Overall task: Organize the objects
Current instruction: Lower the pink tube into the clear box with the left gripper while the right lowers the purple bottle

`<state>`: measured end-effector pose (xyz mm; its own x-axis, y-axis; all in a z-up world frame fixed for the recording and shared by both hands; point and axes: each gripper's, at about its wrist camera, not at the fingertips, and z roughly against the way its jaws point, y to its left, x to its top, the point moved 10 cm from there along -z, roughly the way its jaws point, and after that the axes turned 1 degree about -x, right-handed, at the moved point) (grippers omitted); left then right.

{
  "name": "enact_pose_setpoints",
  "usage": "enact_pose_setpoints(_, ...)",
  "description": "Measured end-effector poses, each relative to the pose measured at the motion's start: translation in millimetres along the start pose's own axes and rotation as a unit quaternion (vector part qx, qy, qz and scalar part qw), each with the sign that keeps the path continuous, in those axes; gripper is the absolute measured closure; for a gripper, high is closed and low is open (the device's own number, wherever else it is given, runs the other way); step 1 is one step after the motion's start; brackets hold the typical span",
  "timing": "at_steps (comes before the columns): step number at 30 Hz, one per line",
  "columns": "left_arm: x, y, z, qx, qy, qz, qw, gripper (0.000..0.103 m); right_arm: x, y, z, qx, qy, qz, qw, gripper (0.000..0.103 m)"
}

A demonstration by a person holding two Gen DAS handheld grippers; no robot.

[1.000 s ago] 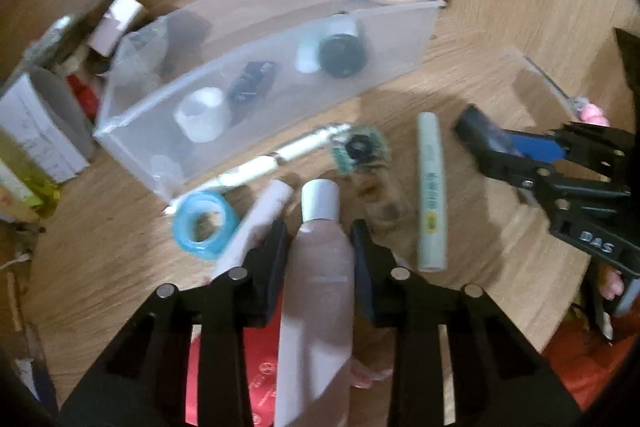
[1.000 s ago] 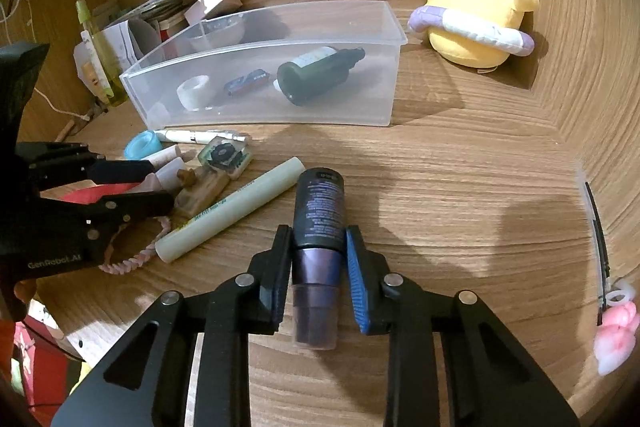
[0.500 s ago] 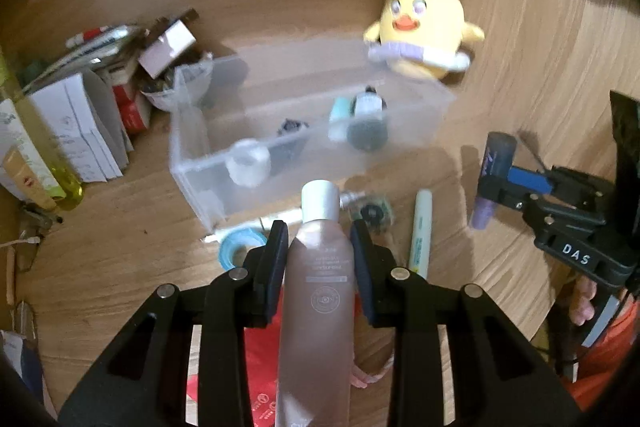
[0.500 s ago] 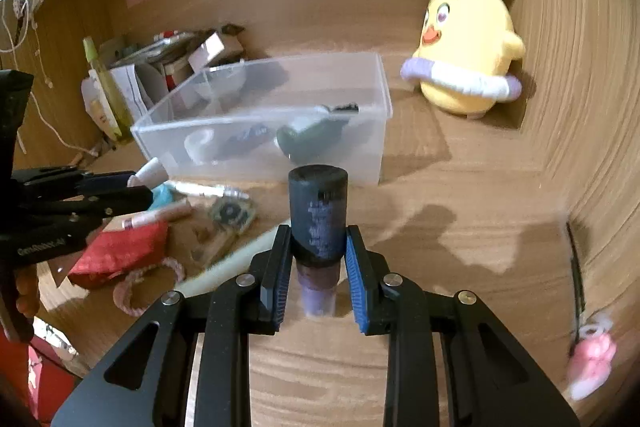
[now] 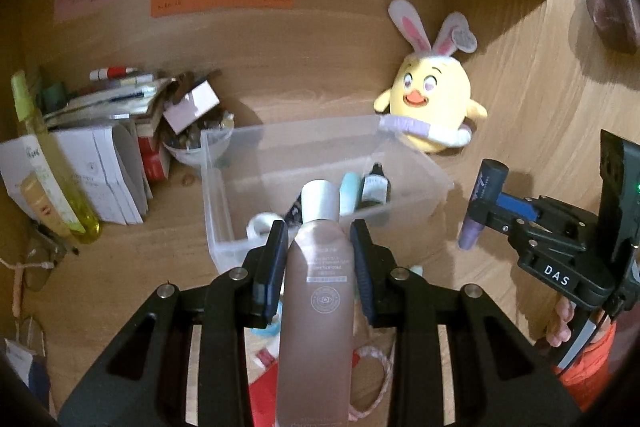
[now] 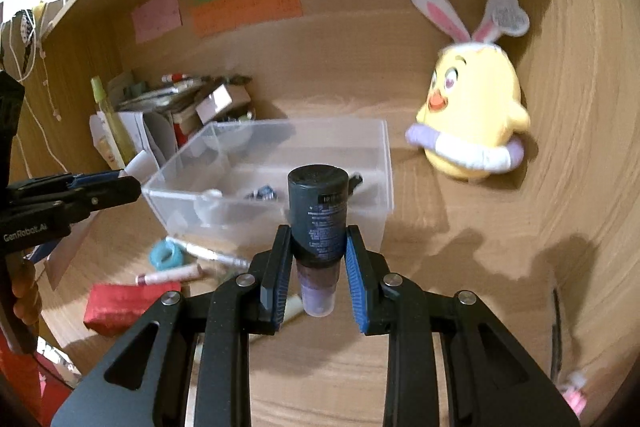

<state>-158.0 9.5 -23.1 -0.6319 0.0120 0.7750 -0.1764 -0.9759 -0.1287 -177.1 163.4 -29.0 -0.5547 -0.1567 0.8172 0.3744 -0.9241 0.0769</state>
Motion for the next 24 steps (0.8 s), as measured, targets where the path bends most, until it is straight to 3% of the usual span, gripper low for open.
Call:
enact_pose_setpoints(12, 34.6, 1.8, -17.7, 0.02, -0.01, -0.008, 0.9997, 0.071, 46.1, 7.9, -12.8, 0.005, -0.028, 0.025, 0.999, 0.079)
enact_pose_setpoints(24, 57.4, 14.7, -55.8, 0.024, 0.009, 0.01, 0.9996, 0.071, 70.2, 6.4, -48.9, 0.001, -0.013, 0.044, 0.999, 0.079)
